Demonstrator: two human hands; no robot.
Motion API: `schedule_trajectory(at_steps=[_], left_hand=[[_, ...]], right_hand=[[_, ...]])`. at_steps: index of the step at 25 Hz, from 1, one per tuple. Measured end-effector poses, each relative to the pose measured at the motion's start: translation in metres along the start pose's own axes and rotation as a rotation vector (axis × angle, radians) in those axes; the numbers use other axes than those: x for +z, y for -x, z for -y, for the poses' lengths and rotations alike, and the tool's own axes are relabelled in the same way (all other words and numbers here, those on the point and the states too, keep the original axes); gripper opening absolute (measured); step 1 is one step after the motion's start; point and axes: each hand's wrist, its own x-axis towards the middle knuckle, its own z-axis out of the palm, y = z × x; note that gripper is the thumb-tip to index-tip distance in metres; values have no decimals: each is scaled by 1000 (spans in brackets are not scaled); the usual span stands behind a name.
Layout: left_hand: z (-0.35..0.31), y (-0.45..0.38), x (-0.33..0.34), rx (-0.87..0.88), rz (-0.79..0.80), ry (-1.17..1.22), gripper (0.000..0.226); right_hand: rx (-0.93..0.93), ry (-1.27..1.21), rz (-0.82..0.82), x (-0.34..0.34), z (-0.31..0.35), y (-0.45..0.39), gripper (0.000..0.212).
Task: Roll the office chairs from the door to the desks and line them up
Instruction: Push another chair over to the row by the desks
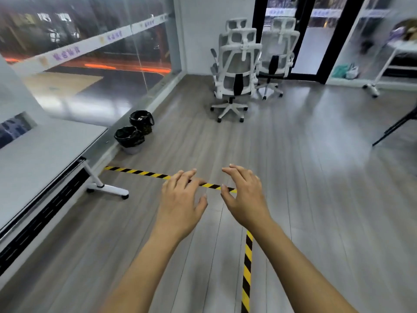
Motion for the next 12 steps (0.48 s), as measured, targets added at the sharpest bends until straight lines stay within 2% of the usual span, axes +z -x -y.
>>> schedule_trajectory(at_steps=[7, 12], left_hand=[[-11, -206, 96, 86, 56, 27, 32], [-26, -371, 172, 104, 64, -3, 33]], right_hand=[[126, 25, -83, -2, -129, -164, 41], [116, 13, -77, -2, -232, -308, 42]])
